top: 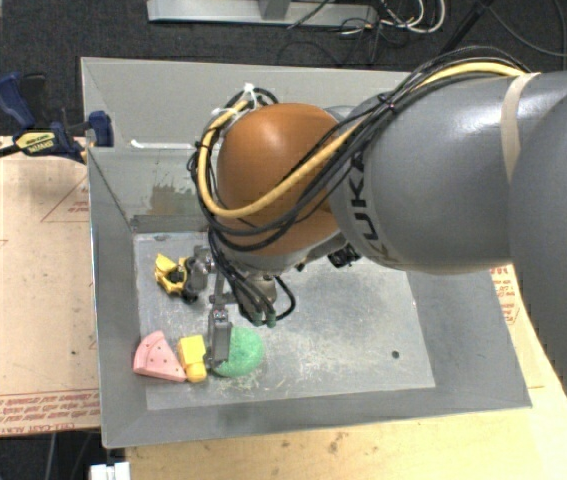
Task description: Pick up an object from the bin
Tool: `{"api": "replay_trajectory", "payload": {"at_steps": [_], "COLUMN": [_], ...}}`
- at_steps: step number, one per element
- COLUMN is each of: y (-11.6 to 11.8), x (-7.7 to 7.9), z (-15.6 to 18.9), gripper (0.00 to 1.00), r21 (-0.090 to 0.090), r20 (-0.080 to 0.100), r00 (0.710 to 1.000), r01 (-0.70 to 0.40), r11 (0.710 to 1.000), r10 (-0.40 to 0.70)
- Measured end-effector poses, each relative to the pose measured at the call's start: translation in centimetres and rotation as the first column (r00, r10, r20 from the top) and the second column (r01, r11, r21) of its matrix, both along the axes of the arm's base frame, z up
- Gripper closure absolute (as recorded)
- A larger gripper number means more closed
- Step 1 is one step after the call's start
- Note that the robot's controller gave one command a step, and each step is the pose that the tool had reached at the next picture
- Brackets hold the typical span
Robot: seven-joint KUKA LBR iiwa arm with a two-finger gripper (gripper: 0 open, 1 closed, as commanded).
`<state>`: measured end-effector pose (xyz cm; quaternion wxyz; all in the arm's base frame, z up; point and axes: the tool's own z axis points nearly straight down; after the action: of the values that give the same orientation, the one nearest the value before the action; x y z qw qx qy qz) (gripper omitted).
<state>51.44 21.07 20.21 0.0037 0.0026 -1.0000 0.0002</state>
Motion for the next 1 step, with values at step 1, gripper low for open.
{"api": "replay_trajectory", "payload": {"at_steps": [1], "y": [-0.13], "x": [0.17], "z": [0.46], "gripper": [0.00], "r21": [0.002], "r20": [0.007], "r00": [1.000], "r01": [0.004], "r11": [1.000], "r10": [-0.004]}}
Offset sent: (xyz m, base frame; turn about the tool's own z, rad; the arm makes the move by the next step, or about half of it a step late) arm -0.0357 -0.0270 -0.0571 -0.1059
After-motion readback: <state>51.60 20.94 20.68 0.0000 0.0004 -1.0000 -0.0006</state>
